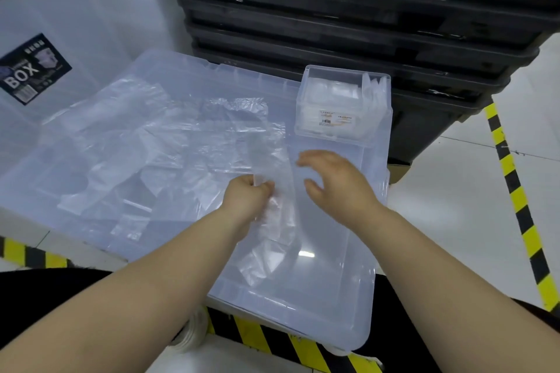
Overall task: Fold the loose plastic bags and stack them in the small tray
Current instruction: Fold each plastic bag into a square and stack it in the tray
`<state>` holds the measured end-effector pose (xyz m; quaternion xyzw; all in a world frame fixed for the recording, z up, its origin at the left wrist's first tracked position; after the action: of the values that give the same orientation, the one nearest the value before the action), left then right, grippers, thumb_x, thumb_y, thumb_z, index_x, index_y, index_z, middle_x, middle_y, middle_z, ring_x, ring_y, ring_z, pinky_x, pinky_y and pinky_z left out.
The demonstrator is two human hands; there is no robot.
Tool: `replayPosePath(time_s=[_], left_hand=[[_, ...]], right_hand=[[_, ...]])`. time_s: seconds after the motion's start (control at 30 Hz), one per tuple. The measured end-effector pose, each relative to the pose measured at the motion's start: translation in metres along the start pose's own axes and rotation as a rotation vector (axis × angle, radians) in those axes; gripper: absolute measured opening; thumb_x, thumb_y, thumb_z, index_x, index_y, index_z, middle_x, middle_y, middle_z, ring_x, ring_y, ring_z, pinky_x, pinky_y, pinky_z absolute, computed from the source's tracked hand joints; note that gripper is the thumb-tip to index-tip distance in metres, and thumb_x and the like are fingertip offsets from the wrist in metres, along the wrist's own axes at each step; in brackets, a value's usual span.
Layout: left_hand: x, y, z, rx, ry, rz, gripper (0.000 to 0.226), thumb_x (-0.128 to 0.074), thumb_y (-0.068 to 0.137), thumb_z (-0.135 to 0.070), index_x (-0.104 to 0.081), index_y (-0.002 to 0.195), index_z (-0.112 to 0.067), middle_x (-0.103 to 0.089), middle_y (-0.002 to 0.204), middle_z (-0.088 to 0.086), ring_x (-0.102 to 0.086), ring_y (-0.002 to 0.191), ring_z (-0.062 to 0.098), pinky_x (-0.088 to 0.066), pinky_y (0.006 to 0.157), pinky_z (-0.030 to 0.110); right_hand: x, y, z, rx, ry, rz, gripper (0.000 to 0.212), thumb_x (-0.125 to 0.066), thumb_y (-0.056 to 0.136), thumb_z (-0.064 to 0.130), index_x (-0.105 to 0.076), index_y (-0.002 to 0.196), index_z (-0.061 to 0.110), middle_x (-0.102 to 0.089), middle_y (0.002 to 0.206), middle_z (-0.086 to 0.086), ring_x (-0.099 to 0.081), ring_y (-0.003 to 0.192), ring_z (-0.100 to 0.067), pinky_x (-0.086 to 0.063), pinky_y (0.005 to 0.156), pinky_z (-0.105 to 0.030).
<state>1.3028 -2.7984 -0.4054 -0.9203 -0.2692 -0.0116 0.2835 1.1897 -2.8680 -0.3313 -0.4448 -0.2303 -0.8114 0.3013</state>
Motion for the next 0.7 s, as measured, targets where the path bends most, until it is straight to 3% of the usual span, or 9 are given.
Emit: replayPosePath(time_s=[0.07, 0.13, 0.2, 0.3, 0.43, 0.57, 0.63, 0.7], left_hand=[[-0.002, -0.003, 0.001, 0.024, 0.004, 0.028, 0.007, -0.052, 0.092, -0.007, -0.059, 0.092, -0.009, -0.052, 0.065, 0.002, -0.047, 0.050, 0.013, -0.033, 0.033, 0.011], [0.001, -0.005, 0.001, 0.044, 0.026, 0.067, 0.031, -0.054, 0.091, -0.006, -0.050, 0.122, -0.010, -0.055, 0.076, 0.004, -0.050, 0.054, 0.013, -0.040, 0.034, 0.014], [0.005, -0.007, 0.001, 0.061, 0.059, 0.127, 0.052, -0.055, 0.090, -0.004, -0.035, 0.137, -0.013, -0.056, 0.079, 0.006, -0.051, 0.055, 0.014, -0.045, 0.037, 0.016], [0.015, -0.013, 0.002, 0.077, 0.111, 0.174, 0.066, -0.056, 0.088, 0.000, -0.023, 0.143, -0.016, -0.058, 0.073, 0.007, -0.056, 0.057, 0.016, -0.053, 0.047, 0.021], [0.022, -0.022, 0.007, 0.069, 0.142, 0.195, 0.056, -0.052, 0.094, -0.017, -0.025, 0.143, -0.019, -0.061, 0.075, 0.000, -0.062, 0.053, 0.008, -0.050, 0.061, 0.022], [0.011, -0.034, 0.009, -0.007, 0.203, 0.202, 0.058, -0.060, 0.088, -0.021, -0.032, 0.139, -0.025, -0.066, 0.086, 0.001, -0.059, 0.068, 0.004, -0.042, 0.056, 0.007], [0.000, -0.041, 0.008, -0.104, 0.250, 0.232, 0.064, -0.060, 0.088, -0.018, -0.025, 0.140, -0.032, -0.068, 0.091, 0.007, -0.058, 0.074, 0.005, -0.040, 0.057, 0.001], [-0.008, -0.051, 0.002, -0.248, 0.335, 0.271, 0.067, -0.053, 0.091, -0.014, -0.014, 0.137, -0.043, -0.063, 0.066, -0.010, -0.052, 0.061, -0.001, -0.039, 0.059, 0.004]], right_hand=[[-0.028, -0.007, 0.012, 0.082, -0.082, 0.207, 0.039, -0.052, 0.089, 0.008, -0.054, 0.128, 0.012, -0.050, 0.136, -0.003, -0.043, 0.127, -0.021, -0.027, 0.105, -0.026], [-0.049, -0.012, 0.008, 0.066, -0.176, 0.362, 0.040, -0.045, 0.093, 0.016, -0.047, 0.133, 0.022, -0.048, 0.138, 0.005, -0.040, 0.128, -0.017, -0.028, 0.107, -0.027], [-0.054, -0.013, 0.007, 0.057, -0.204, 0.405, 0.040, -0.045, 0.093, 0.018, -0.047, 0.133, 0.024, -0.051, 0.134, 0.006, -0.043, 0.125, -0.017, -0.030, 0.106, -0.030], [-0.056, -0.013, 0.011, 0.097, -0.268, 0.418, 0.037, -0.047, 0.092, 0.022, -0.051, 0.129, 0.023, -0.049, 0.135, 0.006, -0.042, 0.125, -0.016, -0.019, 0.107, -0.025], [-0.062, -0.017, 0.014, 0.114, -0.308, 0.459, 0.044, -0.045, 0.095, 0.032, -0.040, 0.138, 0.026, -0.027, 0.150, 0.008, -0.024, 0.136, -0.013, -0.006, 0.110, -0.025], [-0.064, -0.015, 0.012, 0.081, -0.299, 0.464, 0.048, -0.043, 0.095, 0.035, -0.033, 0.141, 0.027, -0.018, 0.153, 0.009, -0.017, 0.138, -0.012, -0.004, 0.111, -0.026], [-0.064, -0.016, 0.012, 0.067, -0.304, 0.459, 0.048, -0.041, 0.096, 0.034, -0.030, 0.143, 0.027, -0.016, 0.154, 0.009, -0.015, 0.138, -0.011, -0.006, 0.111, -0.026], [-0.064, -0.017, 0.010, 0.053, -0.316, 0.458, 0.050, -0.039, 0.096, 0.033, -0.027, 0.144, 0.027, -0.013, 0.155, 0.009, -0.014, 0.139, -0.011, -0.008, 0.109, -0.027]])
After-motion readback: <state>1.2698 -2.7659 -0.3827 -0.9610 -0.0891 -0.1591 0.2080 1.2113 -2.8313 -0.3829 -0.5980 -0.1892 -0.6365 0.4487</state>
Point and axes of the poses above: each hand's wrist, its own y-axis towards the middle knuckle, its own x-axis out of the back of the hand, z = x × y, the point moved 9 cm from there along y, towards the middle knuckle
